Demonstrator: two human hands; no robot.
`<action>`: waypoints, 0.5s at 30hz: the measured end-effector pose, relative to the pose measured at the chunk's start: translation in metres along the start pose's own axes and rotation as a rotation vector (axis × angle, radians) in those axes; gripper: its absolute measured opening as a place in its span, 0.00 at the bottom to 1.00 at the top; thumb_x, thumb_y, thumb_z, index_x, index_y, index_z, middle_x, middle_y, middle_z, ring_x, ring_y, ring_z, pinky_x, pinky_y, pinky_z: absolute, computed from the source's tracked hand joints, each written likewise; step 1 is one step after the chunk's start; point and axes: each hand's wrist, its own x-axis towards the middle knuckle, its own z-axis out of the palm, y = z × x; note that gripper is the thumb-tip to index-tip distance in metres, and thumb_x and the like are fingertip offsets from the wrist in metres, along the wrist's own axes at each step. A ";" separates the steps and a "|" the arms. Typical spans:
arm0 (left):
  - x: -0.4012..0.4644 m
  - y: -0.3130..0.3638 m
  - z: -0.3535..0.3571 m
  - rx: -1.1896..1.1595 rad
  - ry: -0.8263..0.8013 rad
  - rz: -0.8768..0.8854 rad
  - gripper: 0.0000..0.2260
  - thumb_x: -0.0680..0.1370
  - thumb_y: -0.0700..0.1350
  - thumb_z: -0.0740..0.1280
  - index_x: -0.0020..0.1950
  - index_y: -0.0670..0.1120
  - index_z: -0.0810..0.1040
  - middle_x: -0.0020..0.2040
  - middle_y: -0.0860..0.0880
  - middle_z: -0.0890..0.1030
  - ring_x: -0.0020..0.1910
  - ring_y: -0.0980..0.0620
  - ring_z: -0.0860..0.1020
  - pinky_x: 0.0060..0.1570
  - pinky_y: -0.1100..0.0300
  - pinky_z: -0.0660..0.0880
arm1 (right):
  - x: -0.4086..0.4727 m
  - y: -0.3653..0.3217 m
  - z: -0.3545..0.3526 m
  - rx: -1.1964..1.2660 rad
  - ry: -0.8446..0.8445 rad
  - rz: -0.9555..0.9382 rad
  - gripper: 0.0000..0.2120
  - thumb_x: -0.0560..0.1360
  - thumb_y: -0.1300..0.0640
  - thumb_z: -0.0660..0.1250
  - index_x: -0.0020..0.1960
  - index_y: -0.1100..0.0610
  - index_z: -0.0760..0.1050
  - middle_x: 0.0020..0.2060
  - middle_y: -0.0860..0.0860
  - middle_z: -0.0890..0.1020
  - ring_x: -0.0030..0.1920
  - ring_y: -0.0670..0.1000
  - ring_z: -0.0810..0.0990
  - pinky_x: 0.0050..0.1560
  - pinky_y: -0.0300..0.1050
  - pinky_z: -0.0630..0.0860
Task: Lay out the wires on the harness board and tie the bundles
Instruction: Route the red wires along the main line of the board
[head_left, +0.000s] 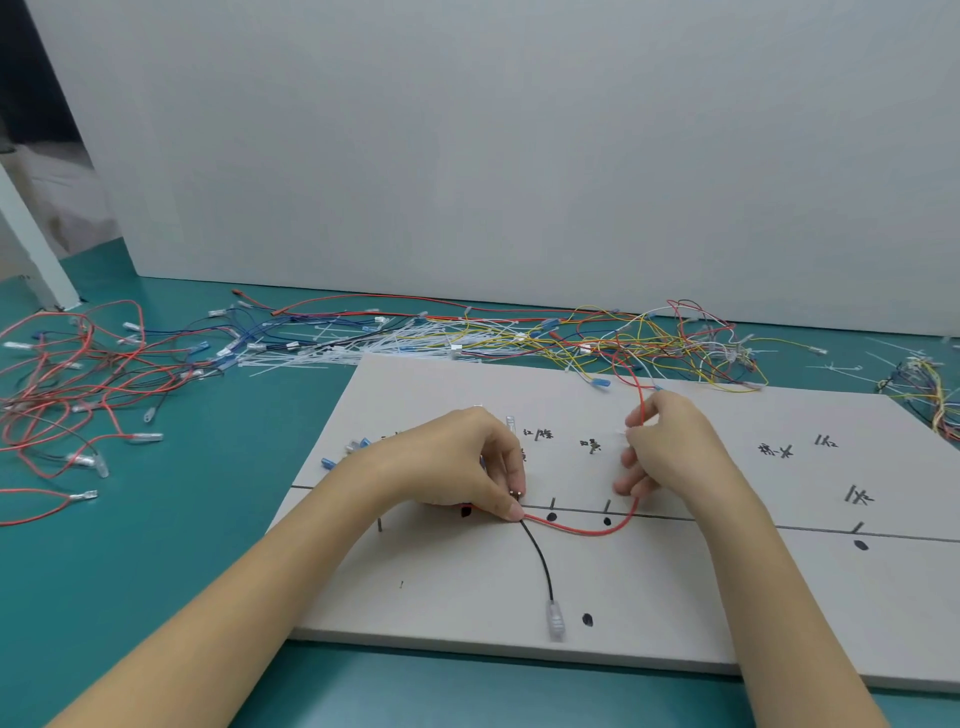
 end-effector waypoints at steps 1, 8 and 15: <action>0.000 0.000 0.000 -0.005 -0.001 -0.001 0.07 0.68 0.47 0.78 0.38 0.53 0.81 0.32 0.56 0.82 0.34 0.58 0.78 0.40 0.59 0.74 | 0.001 -0.001 0.000 0.018 -0.010 -0.005 0.08 0.75 0.68 0.54 0.47 0.58 0.69 0.23 0.54 0.80 0.28 0.60 0.83 0.32 0.49 0.78; 0.001 0.001 0.002 -0.001 0.020 -0.005 0.06 0.69 0.47 0.78 0.39 0.51 0.82 0.32 0.56 0.81 0.34 0.56 0.77 0.38 0.60 0.73 | 0.000 -0.005 0.009 -0.057 -0.110 -0.096 0.06 0.75 0.59 0.68 0.42 0.61 0.75 0.28 0.55 0.81 0.27 0.57 0.83 0.29 0.45 0.76; 0.001 0.004 0.004 0.004 0.051 -0.008 0.06 0.69 0.45 0.77 0.36 0.51 0.81 0.30 0.58 0.80 0.32 0.59 0.77 0.35 0.65 0.73 | -0.002 -0.006 0.012 -0.146 -0.100 -0.121 0.05 0.73 0.62 0.69 0.40 0.63 0.77 0.26 0.56 0.81 0.29 0.59 0.83 0.33 0.51 0.82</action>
